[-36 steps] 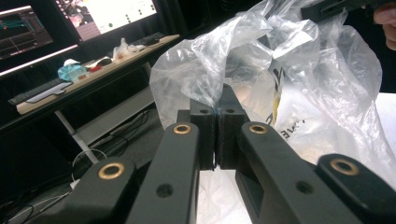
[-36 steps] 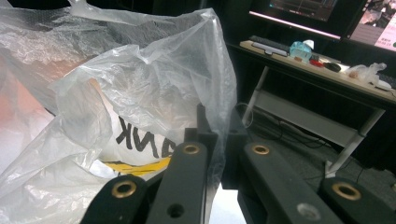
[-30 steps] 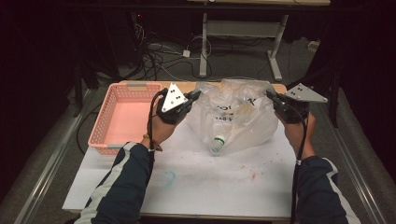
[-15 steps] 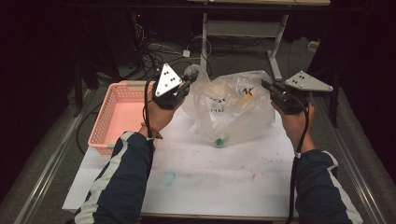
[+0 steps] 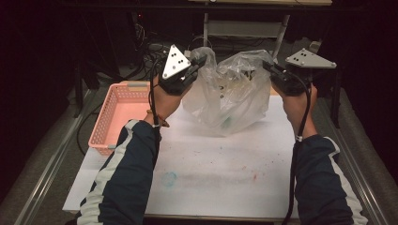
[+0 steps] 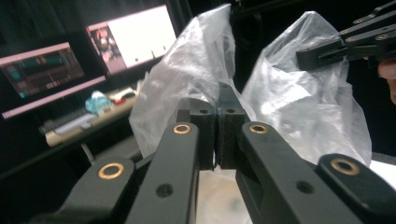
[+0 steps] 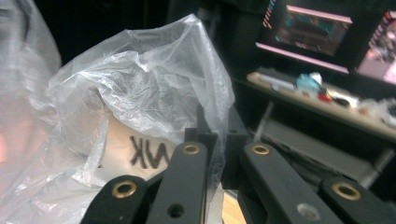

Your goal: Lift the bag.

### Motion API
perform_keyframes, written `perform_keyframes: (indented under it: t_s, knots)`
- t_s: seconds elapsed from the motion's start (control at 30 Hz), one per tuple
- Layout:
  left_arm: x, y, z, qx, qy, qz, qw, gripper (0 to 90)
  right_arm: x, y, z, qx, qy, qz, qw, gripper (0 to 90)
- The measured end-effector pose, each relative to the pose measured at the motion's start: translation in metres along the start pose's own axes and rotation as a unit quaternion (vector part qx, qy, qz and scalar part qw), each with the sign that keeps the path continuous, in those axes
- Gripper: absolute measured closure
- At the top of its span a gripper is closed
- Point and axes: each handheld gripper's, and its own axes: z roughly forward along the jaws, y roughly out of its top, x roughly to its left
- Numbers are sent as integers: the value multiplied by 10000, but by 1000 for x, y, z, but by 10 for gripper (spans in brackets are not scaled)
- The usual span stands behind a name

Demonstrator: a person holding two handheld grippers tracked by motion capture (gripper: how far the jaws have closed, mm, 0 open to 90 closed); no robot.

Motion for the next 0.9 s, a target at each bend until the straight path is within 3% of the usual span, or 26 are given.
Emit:
perform_keyframes:
  t_s: [0.13,0.2,0.37,0.5,0.67,0.9]
  knots:
    - [-1,-11,15,275,237,45,9993,757,-8,-13,17,266,-187,51,9995,900]
    - [0,-17,21,383,292,38,9988,757,-13,-19,24,380,-317,100,9987,900]
    - [8,-21,24,382,570,59,9976,758,-27,-32,39,734,-781,-54,9942,900]
    - [15,-19,20,280,695,34,9972,785,-36,-36,41,834,-918,-3,9923,900]
    - [23,-10,15,200,836,-18,9963,828,-40,-31,41,871,-996,-68,9912,900]
    - [26,0,13,179,968,32,9951,839,-37,-11,43,789,-1002,-124,9918,900]
